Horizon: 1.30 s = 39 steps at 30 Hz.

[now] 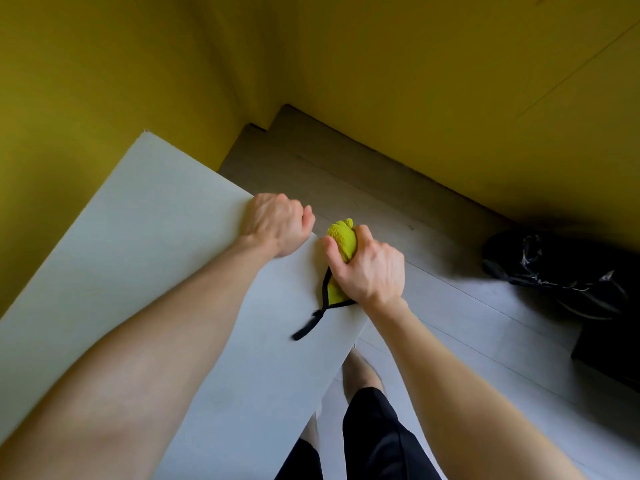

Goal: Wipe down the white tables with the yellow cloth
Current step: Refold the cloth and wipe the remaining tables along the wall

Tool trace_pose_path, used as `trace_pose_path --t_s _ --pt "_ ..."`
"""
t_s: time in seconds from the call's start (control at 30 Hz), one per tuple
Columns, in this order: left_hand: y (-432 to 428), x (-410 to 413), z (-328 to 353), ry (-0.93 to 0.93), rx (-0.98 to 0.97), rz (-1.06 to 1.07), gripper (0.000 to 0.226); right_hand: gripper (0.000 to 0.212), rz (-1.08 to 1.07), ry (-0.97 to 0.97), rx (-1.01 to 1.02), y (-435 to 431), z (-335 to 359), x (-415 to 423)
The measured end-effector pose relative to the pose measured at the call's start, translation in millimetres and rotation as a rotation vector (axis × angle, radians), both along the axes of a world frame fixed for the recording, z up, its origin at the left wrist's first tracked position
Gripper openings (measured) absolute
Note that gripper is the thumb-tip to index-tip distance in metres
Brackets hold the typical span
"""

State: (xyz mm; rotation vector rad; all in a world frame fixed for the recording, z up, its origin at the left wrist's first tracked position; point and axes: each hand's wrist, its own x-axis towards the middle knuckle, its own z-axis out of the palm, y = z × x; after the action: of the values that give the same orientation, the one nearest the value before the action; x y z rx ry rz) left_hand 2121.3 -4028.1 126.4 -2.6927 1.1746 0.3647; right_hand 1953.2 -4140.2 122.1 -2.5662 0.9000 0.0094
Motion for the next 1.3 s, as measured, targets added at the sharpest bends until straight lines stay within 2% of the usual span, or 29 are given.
trace_pose_path --t_s 0.27,0.37,0.47,0.53,0.6,0.8,0.97,1.07,1.13,1.3 --pt "-24 35 -10 -0.124 -0.136 0.03 0.062 0.063 0.015 -0.052 -0.079 -33 0 39" --pt "-27 37 -9 -0.113 -0.199 0.015 0.065 0.064 0.051 -0.134 -0.098 -37 0 40" --pt "-8 33 -6 -0.079 -0.431 -0.047 0.045 0.067 0.155 -0.194 -0.054 -33 -1 31" --pt "22 25 -7 -0.077 -0.502 -0.049 0.037 0.073 0.202 -0.159 -0.051 -31 -3 19" --pt "60 11 -9 -0.11 -0.494 -0.007 0.045 0.076 0.233 -0.135 -0.075 -28 -3 6" --pt "166 -15 -15 -0.183 -0.41 0.27 0.061 0.068 0.381 -0.127 -0.137 -8 1 -15" --pt "226 7 -18 -0.233 -0.341 0.477 0.072 0.068 0.514 -0.101 -0.178 43 -1 71" --pt "244 12 -29 -0.241 -0.318 0.551 0.075 0.069 0.58 -0.111 -0.159 77 -4 139" --pt "242 8 -36 -0.243 -0.312 0.573 0.075 0.068 0.607 -0.112 -0.141 79 -5 156" --pt "238 5 -30 -0.277 -0.349 0.581 0.074 0.064 0.665 -0.131 -0.115 42 6 99"
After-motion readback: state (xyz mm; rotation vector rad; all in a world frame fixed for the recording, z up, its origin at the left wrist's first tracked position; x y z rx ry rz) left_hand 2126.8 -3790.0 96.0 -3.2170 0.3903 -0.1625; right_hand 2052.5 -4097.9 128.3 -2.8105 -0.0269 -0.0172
